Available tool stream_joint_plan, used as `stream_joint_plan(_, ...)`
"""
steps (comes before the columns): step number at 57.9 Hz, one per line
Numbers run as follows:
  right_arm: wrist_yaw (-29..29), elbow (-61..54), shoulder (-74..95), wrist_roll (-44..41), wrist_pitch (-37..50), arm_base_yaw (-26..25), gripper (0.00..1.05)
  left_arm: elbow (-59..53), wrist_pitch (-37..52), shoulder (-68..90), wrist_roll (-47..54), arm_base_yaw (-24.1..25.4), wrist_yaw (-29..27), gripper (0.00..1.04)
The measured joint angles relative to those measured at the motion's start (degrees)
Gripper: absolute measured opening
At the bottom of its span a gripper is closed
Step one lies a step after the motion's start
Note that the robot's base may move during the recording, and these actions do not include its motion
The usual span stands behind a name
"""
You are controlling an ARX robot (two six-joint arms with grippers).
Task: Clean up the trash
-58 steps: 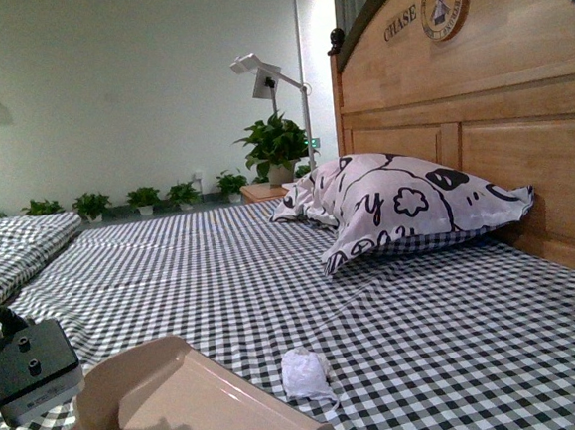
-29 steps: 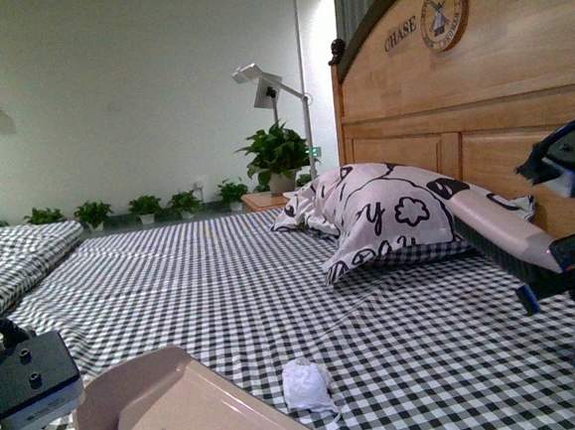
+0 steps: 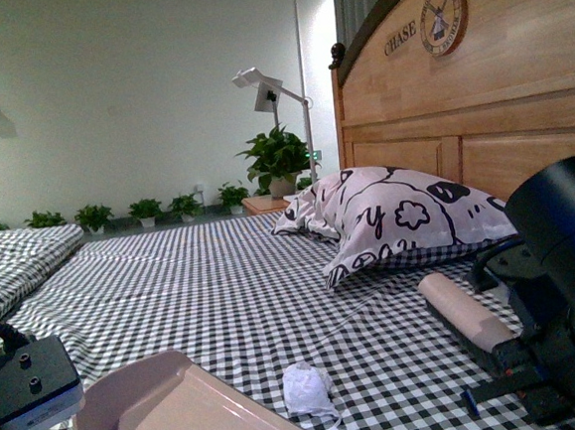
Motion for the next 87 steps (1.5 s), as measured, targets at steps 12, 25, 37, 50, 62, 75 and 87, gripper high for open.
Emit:
stream_joint_plan(12,-1.7,-1.0,3.3,0.6,0.2,2.6,0.2,0.0,0.0,0.0,0.0,0.0,0.0,0.26)
stream_joint_plan(25,-12.4,-3.6,2.1,0.2,-0.4,5.7,0.2,0.0,0.0,0.0,0.0,0.0,0.0,0.26)
stream_joint_plan(37,-33.9,-7.4,-5.6,-4.3,-2.9,8.3,0.19,0.0,0.0,0.0,0.0,0.0,0.0,0.26)
stream_joint_plan(50,-44.5,-7.6,-14.5,-10.3,-10.7,4.9,0.19,0.0,0.0,0.0,0.0,0.0,0.0,0.26)
stream_joint_plan(62,-39.4,-7.6,-16.6,-10.9,-7.1,-2.1,0.19,0.0,0.0,0.0,0.0,0.0,0.0,0.26)
stream_joint_plan(75,-33.6,-8.9,-23.1,-2.9,-2.2,-8.1,0.19,-5.1,13.1,-0.4,-7.4,0.0,-5.2,0.26)
stream_joint_plan(87,-34.7,-12.5,-34.4,2.7,-4.8,-12.4,0.19,-9.2,26.9,-4.3,-20.8,1.9,-11.5,0.26)
